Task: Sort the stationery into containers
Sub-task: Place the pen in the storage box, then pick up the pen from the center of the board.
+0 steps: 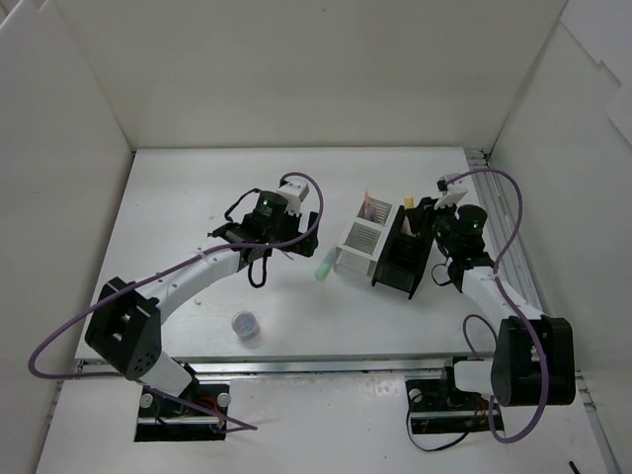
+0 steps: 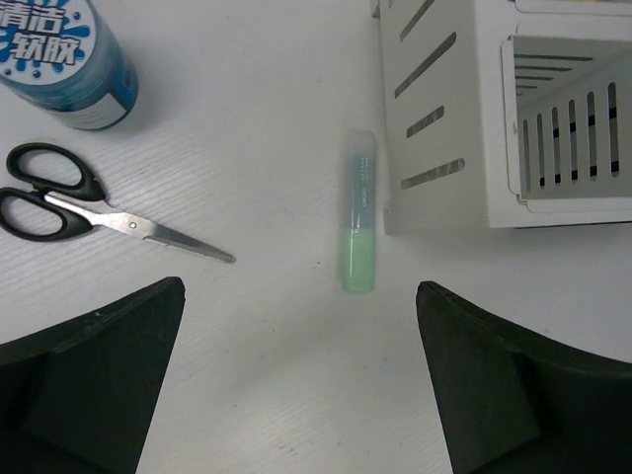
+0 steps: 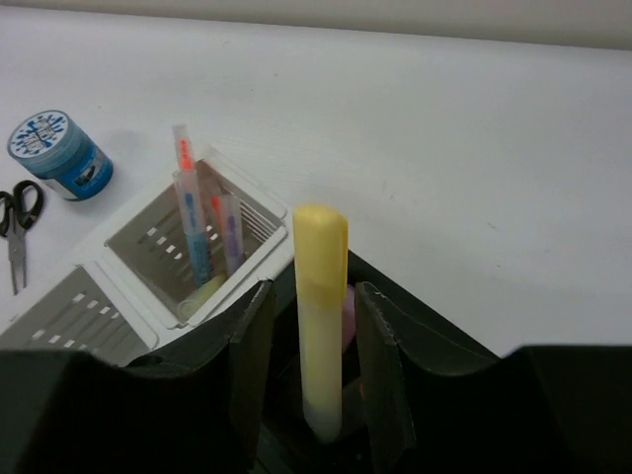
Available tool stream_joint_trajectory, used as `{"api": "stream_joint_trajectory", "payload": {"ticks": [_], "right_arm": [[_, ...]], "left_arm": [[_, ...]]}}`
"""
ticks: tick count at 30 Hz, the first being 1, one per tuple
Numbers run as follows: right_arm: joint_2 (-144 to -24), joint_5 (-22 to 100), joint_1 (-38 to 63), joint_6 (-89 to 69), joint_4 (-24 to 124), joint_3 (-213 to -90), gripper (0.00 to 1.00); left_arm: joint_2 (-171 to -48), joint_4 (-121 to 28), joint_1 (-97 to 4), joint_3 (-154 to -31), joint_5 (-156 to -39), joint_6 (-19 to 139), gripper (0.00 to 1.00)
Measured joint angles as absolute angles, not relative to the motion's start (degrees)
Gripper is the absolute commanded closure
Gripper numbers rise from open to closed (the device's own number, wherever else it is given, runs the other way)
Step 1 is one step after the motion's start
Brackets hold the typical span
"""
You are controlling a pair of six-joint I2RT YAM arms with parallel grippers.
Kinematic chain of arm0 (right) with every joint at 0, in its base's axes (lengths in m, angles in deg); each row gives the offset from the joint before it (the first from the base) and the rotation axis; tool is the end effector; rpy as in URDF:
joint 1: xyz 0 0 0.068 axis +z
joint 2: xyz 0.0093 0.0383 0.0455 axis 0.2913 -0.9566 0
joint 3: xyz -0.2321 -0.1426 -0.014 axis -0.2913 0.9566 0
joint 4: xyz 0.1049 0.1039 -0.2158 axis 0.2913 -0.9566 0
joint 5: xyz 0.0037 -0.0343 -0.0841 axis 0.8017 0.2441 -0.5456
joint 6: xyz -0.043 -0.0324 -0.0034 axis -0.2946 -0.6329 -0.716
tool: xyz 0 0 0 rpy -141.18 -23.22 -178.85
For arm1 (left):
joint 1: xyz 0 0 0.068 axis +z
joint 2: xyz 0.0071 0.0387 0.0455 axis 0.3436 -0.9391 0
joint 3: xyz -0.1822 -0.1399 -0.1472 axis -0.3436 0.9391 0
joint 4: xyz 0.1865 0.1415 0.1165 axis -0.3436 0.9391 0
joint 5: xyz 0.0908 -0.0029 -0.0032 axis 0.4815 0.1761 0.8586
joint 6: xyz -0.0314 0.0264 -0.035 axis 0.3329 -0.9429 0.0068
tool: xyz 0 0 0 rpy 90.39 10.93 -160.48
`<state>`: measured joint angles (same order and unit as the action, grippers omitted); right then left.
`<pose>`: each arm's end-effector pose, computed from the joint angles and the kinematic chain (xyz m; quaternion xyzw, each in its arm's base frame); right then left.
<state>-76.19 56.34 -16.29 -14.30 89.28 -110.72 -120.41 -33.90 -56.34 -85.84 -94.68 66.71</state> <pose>0.2795 0.0183 0.2637 -0.1418 0.6885 0.1726 0.6900 0.2784 -0.2082 0.2888 0.1575 0.8576 -0.2610 0.4143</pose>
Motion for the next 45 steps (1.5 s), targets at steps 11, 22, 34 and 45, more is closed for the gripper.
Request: {"api": "stream_joint_trajectory", "payload": {"ticks": [11, 22, 34, 45], "right_arm": [[-75.5, 54.7, -18.1, -14.1, 89.3, -110.0, 0.38], [-62.4, 53.8, -18.1, -12.7, 89.3, -107.0, 0.02], [-58.9, 51.2, -18.2, -12.3, 89.0, -106.0, 0.02], [-57.5, 49.6, -18.4, -12.3, 88.9, -105.2, 0.02]], "left_arm": [[-130.1, -34.5, -56.3, -87.9, -101.3, 60.0, 0.01], [-140.1, -34.8, -59.1, -92.9, -100.4, 53.5, 0.04], [-142.0, -34.1, -61.2, -93.2, -94.3, 55.3, 0.14], [-144.4, -36.2, -62.4, -91.5, -91.7, 59.0, 0.24]]}}
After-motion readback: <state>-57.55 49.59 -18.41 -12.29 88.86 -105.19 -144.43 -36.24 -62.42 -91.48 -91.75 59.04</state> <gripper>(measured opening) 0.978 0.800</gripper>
